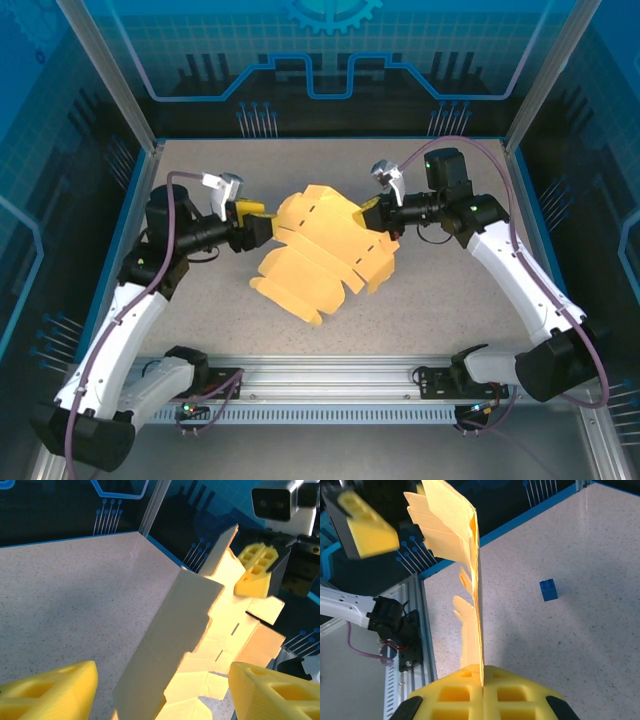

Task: Fold the paper box

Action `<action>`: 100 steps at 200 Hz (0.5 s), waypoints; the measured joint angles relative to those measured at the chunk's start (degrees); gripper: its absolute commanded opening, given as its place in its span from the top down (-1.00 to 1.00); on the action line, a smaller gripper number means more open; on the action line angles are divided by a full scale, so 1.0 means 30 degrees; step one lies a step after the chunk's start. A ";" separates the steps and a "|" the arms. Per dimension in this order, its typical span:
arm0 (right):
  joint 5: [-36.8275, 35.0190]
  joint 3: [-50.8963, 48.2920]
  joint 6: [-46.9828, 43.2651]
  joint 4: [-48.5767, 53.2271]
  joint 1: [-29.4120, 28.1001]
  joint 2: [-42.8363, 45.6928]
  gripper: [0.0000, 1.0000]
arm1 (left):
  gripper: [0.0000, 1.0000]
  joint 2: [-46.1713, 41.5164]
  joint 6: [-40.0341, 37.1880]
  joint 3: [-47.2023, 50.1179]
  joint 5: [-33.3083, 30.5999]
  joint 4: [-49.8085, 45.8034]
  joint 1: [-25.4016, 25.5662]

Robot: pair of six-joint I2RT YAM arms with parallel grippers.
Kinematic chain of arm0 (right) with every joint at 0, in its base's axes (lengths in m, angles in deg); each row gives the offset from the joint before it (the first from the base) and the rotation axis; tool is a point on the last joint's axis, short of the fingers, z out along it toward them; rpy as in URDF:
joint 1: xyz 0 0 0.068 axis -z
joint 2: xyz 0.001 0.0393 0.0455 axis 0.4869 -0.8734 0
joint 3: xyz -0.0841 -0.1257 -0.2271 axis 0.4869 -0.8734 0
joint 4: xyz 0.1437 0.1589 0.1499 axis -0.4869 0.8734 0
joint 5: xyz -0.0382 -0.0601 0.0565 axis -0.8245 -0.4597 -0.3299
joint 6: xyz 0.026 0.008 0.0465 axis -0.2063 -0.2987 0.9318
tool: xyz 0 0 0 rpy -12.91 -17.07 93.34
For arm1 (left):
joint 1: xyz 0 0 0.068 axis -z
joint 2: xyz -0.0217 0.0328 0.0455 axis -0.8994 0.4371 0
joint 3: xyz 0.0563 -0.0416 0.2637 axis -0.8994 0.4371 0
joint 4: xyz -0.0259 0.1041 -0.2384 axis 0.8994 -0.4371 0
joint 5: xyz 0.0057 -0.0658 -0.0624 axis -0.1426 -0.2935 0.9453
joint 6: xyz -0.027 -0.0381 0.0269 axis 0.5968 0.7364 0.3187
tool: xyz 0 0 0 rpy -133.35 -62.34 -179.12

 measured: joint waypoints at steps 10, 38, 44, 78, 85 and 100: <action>0.0248 0.0568 -0.0102 0.0277 0.0007 -0.0342 1.00 | -0.55 -0.0204 -0.0313 0.0532 -0.0481 0.0503 0.0656; 0.0911 0.1865 -0.0641 0.1027 0.0022 -0.1202 1.00 | -0.69 -0.0357 -0.1829 0.2091 -0.1617 0.2390 0.1392; 0.1042 0.2047 -0.0845 0.1239 0.0044 -0.1341 1.00 | -0.69 -0.0321 -0.2280 0.2470 -0.1887 0.2878 0.1392; 0.1282 0.2280 -0.1741 0.2295 0.0401 -0.1574 1.00 | -0.62 0.0794 -0.4109 0.3191 -0.2783 0.4546 0.1370; 0.1384 0.2280 -0.1945 0.2448 0.0503 -0.1566 1.00 | -0.56 0.1049 -0.4364 0.3191 -0.2681 0.4772 0.1297; 0.1450 0.2280 -0.2331 0.2637 0.0597 -0.1566 1.00 | -0.38 0.1625 -0.4357 0.3184 -0.1916 0.5304 0.1013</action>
